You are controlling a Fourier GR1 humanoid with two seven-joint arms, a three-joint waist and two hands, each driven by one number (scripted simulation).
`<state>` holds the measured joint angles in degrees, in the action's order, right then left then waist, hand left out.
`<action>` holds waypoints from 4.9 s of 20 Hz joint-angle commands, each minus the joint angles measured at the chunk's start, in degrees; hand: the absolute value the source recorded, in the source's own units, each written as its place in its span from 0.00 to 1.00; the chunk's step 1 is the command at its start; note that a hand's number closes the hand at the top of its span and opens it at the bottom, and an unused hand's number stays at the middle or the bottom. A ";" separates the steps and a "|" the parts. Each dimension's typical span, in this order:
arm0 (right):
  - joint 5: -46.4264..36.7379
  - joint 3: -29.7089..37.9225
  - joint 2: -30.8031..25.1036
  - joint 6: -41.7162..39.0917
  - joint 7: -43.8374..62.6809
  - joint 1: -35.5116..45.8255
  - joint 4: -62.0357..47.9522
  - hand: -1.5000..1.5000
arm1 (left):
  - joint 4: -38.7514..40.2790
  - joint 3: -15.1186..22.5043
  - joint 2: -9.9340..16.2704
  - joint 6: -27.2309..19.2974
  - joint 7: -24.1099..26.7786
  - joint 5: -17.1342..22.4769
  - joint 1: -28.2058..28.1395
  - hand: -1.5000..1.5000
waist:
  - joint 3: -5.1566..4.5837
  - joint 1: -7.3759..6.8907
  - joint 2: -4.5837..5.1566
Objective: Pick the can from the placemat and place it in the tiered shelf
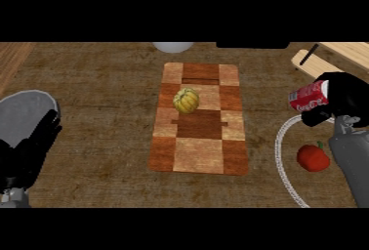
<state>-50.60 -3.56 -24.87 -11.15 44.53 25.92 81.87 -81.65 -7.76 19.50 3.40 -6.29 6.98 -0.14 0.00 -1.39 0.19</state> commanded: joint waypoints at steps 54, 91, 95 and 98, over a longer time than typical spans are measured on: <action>-2.27 20.27 -20.86 4.52 -6.65 35.82 -26.62 1.00 | -0.40 -2.41 -3.23 1.95 -0.55 -3.00 -0.38 0.50 | 0.00 0.50 0.02; 17.87 39.58 -27.83 13.65 -18.52 36.56 -34.11 0.00 | 2.19 -3.84 -4.97 0.42 0.75 -5.72 0.79 0.50 | -0.08 2.74 -0.66; 20.70 43.07 -34.52 8.76 -12.12 34.29 -27.80 0.00 | -2.47 -4.56 -3.70 2.91 -0.98 -3.68 -3.03 0.50 | -0.04 2.47 -0.85; 23.13 47.19 -40.13 2.55 -8.83 29.54 -23.82 0.00 | 2.66 -5.08 -5.46 0.99 4.13 -5.25 -3.24 0.50 | -0.08 4.18 -0.95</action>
<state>-30.25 39.76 -59.24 -3.20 31.78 58.63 53.55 -81.69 -12.79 15.36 5.35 -5.09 2.68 -2.77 -0.06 1.72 -0.71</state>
